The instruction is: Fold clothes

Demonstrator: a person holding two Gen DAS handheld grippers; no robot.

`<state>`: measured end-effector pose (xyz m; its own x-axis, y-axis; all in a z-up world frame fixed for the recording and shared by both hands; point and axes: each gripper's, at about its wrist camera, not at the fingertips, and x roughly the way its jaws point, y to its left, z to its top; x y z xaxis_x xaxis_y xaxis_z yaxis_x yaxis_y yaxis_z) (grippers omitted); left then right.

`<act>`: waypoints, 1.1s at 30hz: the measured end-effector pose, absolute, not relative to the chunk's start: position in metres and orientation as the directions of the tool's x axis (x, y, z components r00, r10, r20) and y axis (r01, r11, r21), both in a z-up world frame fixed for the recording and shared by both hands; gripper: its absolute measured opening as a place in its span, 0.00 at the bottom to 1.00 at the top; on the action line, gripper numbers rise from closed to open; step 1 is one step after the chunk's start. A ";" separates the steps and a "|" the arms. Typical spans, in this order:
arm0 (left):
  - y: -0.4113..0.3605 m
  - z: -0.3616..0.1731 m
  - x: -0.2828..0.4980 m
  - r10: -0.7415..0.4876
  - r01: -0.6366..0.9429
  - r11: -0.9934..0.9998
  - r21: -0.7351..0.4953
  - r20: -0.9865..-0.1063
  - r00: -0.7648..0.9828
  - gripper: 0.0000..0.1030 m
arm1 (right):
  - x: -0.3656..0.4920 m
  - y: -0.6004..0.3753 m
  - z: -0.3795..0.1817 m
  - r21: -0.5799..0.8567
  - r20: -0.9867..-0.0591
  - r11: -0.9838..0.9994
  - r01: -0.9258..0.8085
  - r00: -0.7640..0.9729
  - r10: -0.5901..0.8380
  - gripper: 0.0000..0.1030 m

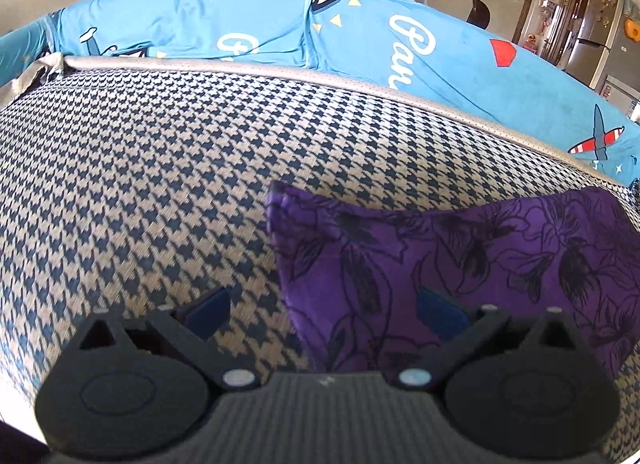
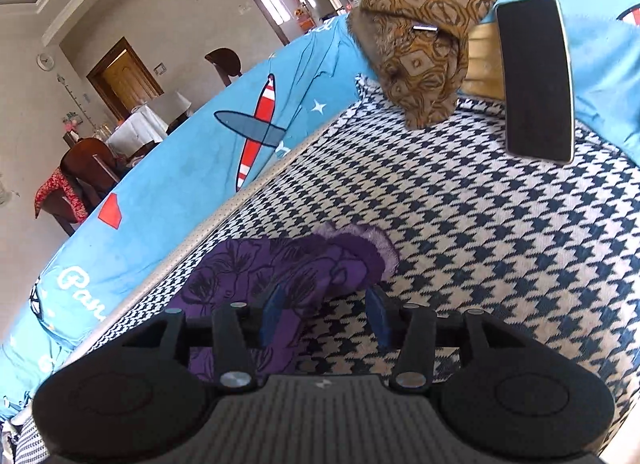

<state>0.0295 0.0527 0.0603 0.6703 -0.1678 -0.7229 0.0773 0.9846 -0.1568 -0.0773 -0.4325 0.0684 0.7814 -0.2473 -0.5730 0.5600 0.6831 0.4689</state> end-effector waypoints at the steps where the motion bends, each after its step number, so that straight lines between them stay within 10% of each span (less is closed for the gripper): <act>1: 0.054 0.059 0.028 -0.165 0.071 0.985 -0.159 -0.726 0.668 1.00 | -0.077 -0.430 0.069 0.466 -0.571 0.689 0.554 0.784 -0.245 0.45; 33: 0.069 0.042 0.015 -0.161 0.038 0.984 -0.175 -0.775 0.611 1.00 | -0.102 -0.215 0.044 0.352 -0.560 0.929 -0.116 0.769 0.308 0.46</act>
<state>0.0154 0.0686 0.0417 0.6113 -0.1613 -0.7748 0.0378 0.9838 -0.1751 -0.1024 -0.2152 0.0443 0.7691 0.3083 -0.5598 -0.1164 0.9288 0.3517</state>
